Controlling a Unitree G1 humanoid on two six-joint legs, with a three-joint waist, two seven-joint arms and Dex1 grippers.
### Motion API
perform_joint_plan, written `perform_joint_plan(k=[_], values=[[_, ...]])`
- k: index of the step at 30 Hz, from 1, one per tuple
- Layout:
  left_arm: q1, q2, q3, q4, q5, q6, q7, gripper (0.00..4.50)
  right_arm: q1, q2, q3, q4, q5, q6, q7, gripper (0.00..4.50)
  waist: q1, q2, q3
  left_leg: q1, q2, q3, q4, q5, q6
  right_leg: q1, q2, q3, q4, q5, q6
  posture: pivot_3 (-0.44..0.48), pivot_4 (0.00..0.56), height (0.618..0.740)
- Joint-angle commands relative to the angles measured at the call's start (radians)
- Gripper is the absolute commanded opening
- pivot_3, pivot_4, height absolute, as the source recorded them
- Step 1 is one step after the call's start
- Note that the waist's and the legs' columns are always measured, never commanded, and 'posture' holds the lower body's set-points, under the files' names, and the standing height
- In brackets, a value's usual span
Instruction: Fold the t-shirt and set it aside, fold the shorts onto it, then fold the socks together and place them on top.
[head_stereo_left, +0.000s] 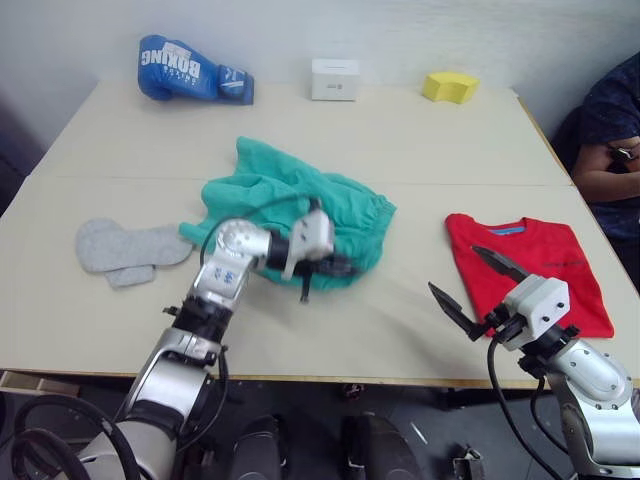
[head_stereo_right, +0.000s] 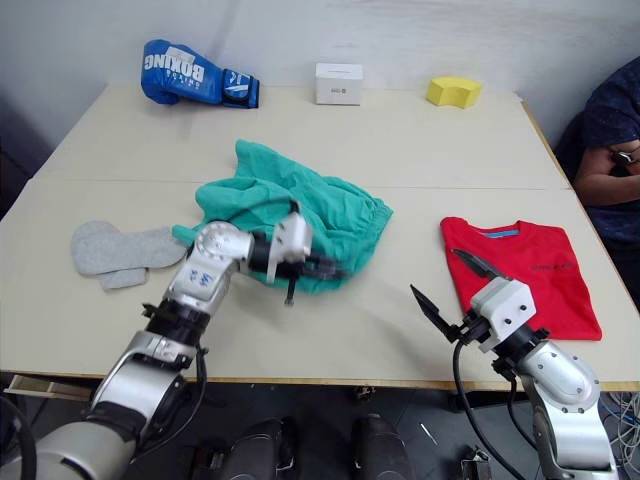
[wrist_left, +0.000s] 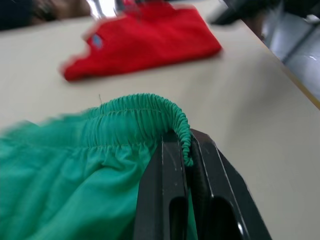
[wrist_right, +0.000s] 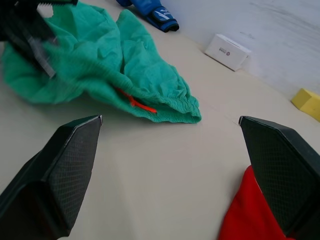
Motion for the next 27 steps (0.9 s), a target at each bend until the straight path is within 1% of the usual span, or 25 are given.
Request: perform_joint_plan(k=[1,3,5,6,7,8,10,11,13,15,16,19,21,23,25,26,27], values=[[0.067,0.02,0.002,-0.137,-0.012,-0.013,0.038,1.43,0.013,-0.046,0.005,-0.049,-0.015,0.015,0.027,4.5,0.0,0.0,0.0,0.0,0.0,0.0,0.0,0.0,0.0,0.0,-0.001,0.0,0.0,0.0,0.0,0.0,0.15,0.74],[0.127,0.056,0.013,-0.205,-0.025,-0.034,0.03,2.09,0.017,-0.058,0.016,-0.074,-0.005,0.039,0.033,4.5,-0.001,0.0,0.0,0.0,0.001,-0.001,0.0,-0.001,0.0,0.0,-0.001,0.0,0.0,0.0,0.0,0.0,0.15,0.74],[0.182,0.072,0.064,-0.277,-0.068,0.005,0.07,2.73,0.014,-0.045,0.022,-0.122,0.049,0.11,0.013,4.5,-0.007,0.001,0.0,0.0,0.001,-0.001,0.0,-0.002,0.0,0.0,-0.001,0.001,0.0,0.0,0.0,0.0,0.15,0.74],[0.203,0.083,0.099,-0.312,-0.101,0.032,0.086,3.03,0.005,-0.056,0.045,-0.148,0.063,0.142,0.03,4.5,-0.009,0.001,-0.001,0.0,0.001,-0.001,0.0,-0.002,0.0,0.0,-0.001,0.001,0.0,0.0,0.0,0.0,0.15,0.74],[0.217,0.087,0.136,-0.34,-0.135,0.038,0.101,3.43,-0.004,-0.071,0.071,-0.169,0.066,0.166,0.051,4.5,-0.011,0.001,-0.001,0.0,0.001,-0.001,0.0,-0.002,0.0,0.0,-0.002,0.001,0.0,0.0,-0.001,0.0,0.15,0.74],[0.224,0.095,0.166,-0.37,-0.167,0.06,0.11,3.66,-0.015,-0.086,0.095,-0.187,0.062,0.186,0.068,4.5,-0.012,0.001,-0.001,0.0,0.002,-0.001,0.0,-0.002,0.0,0.0,-0.001,0.001,0.0,0.0,-0.001,0.0,0.15,0.74],[0.236,0.135,0.219,-0.401,-0.184,0.048,0.126,4.31,-0.059,-0.099,0.151,-0.219,0.059,0.246,0.076,4.5,-0.011,0.001,0.0,0.0,0.002,-0.001,0.0,-0.004,0.002,0.0,-0.001,0.0,0.0,0.0,-0.001,0.0,0.15,0.74],[0.244,0.164,0.237,-0.401,-0.176,0.037,0.132,4.48,-0.087,-0.108,0.179,-0.228,0.046,0.275,0.077,4.5,-0.013,0.001,-0.001,0.0,0.002,-0.001,0.0,-0.004,0.003,0.0,-0.001,0.0,0.0,0.0,-0.001,0.0,0.15,0.74],[0.264,0.237,0.279,-0.345,-0.125,-0.042,0.163,4.48,-0.167,-0.13,0.272,-0.219,-0.021,0.309,0.105,4.5,-0.015,0.002,-0.001,0.001,0.002,-0.001,-0.001,-0.004,0.003,0.0,-0.001,0.0,0.0,0.0,-0.001,0.0,0.15,0.74],[0.284,0.318,0.299,-0.26,-0.057,-0.154,0.188,4.48,-0.25,-0.13,0.367,-0.178,-0.119,0.294,0.112,4.5,-0.017,0.002,-0.001,0.002,0.002,0.0,-0.001,-0.005,0.002,0.0,-0.001,0.001,0.0,0.0,-0.001,0.0,0.15,0.74],[0.29,0.348,0.305,-0.225,-0.037,-0.195,0.197,4.48,-0.289,-0.136,0.41,-0.147,-0.193,0.257,0.109,4.5,-0.016,0.002,-0.001,0.002,0.002,0.0,-0.001,-0.005,0.002,0.0,-0.001,0.0,0.0,-0.001,-0.002,0.0,0.15,0.74],[0.298,0.417,0.342,-0.137,-0.022,-0.249,0.232,4.48,-0.376,-0.143,0.504,-0.041,-0.351,0.2,0.099,4.5,-0.01,0.002,-0.001,0.001,0.003,0.0,-0.001,-0.006,0.001,-0.001,-0.002,-0.001,0.0,-0.001,-0.003,0.0,0.15,0.74],[0.305,0.46,0.357,-0.096,-0.012,-0.274,0.244,4.48,-0.41,-0.155,0.538,0.026,-0.416,0.173,0.106,4.5,-0.005,0.001,-0.002,-0.001,0.002,0.0,-0.001,-0.006,0.001,-0.002,-0.003,-0.002,-0.001,-0.002,-0.003,0.0,0.15,0.74],[0.312,0.505,0.358,-0.063,0.002,-0.299,0.238,4.48,-0.451,-0.14,0.535,0.072,-0.43,0.184,0.101,4.5,-0.007,0.001,-0.002,-0.002,0.001,0.001,0.0,-0.007,0.003,-0.002,-0.005,-0.002,-0.002,-0.001,-0.003,0.0,0.15,0.74],[0.303,0.534,0.358,-0.018,0.016,-0.317,0.258,4.48,-0.488,-0.14,0.552,0.105,-0.457,0.178,0.117,4.5,-0.012,0.001,-0.002,-0.002,0.0,0.003,0.0,-0.008,0.004,-0.002,-0.007,-0.002,-0.002,-0.001,-0.002,0.0,0.15,0.74],[0.294,0.541,0.359,0.0,0.019,-0.315,0.272,4.5,-0.501,-0.13,0.56,0.128,-0.468,0.169,0.114,4.32,-0.013,0.0,-0.002,-0.002,0.0,0.003,0.0,-0.011,0.008,-0.002,-0.007,-0.002,-0.002,-0.001,-0.002,0.0,0.15,0.74],[0.282,0.556,0.348,0.027,0.03,-0.307,0.266,4.5,-0.514,-0.118,0.566,0.151,-0.476,0.163,0.111,4.11,-0.013,0.0,-0.002,-0.002,0.0,0.003,0.0,-0.011,0.008,-0.002,-0.007,-0.002,-0.002,-0.001,-0.002,0.0,0.15,0.74]])
